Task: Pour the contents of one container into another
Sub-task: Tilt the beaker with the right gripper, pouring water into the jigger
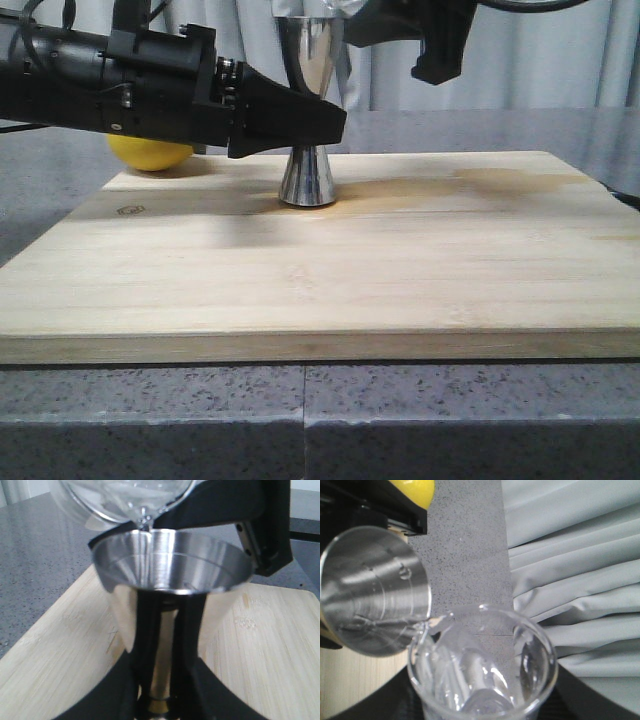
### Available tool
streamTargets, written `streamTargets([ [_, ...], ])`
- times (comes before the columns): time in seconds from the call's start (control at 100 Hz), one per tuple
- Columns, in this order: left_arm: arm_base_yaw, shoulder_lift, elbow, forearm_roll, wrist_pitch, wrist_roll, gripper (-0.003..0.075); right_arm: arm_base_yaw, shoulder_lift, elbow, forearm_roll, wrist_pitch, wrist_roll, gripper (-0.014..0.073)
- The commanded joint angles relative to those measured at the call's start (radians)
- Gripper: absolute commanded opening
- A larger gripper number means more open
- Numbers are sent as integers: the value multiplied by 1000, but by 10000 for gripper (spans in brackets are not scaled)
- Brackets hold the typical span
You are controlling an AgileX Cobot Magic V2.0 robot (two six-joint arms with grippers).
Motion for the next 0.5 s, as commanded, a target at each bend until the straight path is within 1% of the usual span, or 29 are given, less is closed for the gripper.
streamTargets([
  [0.0, -7, -46, -29, -87, 107, -4, -19, 1, -33, -37, -12, 13, 1, 279],
  [0.49, -7, -46, -29, -87, 107, -4, -19, 1, -33, -37, -22, 27, 1, 279],
])
